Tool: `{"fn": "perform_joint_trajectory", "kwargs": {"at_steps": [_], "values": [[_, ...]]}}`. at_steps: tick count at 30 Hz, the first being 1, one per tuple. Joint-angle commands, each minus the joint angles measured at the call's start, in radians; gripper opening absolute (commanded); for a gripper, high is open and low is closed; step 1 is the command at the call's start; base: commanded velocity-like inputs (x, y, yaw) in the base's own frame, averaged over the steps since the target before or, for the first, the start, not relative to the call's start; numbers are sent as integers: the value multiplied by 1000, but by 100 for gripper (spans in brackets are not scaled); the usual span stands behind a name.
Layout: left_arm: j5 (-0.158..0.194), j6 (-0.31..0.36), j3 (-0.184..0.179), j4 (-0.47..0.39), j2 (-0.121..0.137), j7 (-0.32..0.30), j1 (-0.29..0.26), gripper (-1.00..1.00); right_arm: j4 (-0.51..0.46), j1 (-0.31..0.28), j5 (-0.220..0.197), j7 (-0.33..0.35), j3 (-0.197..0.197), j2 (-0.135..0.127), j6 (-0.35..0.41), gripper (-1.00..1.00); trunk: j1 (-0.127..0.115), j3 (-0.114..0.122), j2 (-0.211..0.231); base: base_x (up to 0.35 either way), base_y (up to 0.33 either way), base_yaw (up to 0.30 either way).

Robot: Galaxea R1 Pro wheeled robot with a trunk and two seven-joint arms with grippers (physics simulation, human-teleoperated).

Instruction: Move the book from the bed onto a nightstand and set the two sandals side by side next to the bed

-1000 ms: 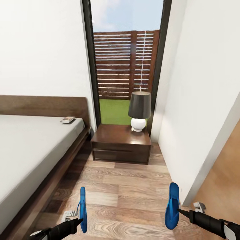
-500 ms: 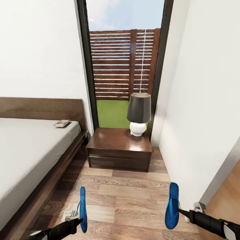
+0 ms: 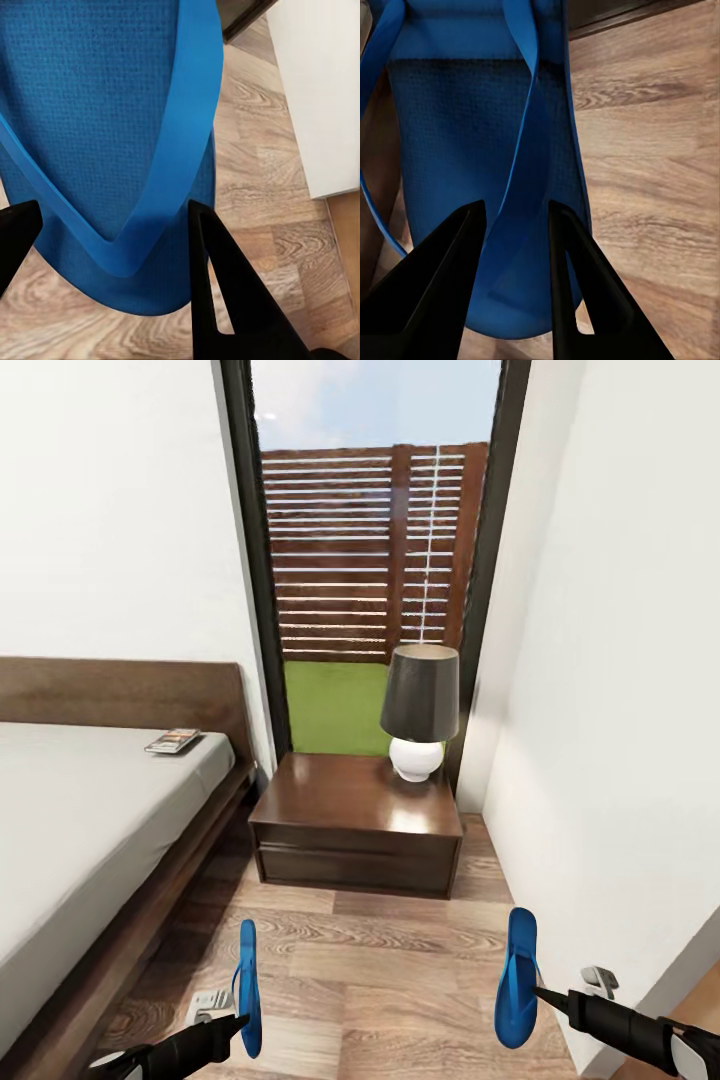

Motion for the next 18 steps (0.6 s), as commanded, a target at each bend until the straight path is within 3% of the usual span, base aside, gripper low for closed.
{"fn": "perform_joint_trajectory", "kwargs": {"at_steps": [1, 9, 18], "values": [[5, -7, -8, 1, 0, -1, -1, -100, 0, -1, -4, 3, 1, 0, 5, -100, 0, -1, 0, 40, 0, 0], [5, -7, -8, 1, 1, -1, -1, -100, 0, -1, -4, 4, 1, 0, 5, -100, 0, -1, 0, 26, 0, 0], [5, -6, -8, 1, 0, -1, -1, -100, -1, -1, -4, 6, 1, 0, 5, -100, 0, -1, 0, 285, 0, 0]]}}
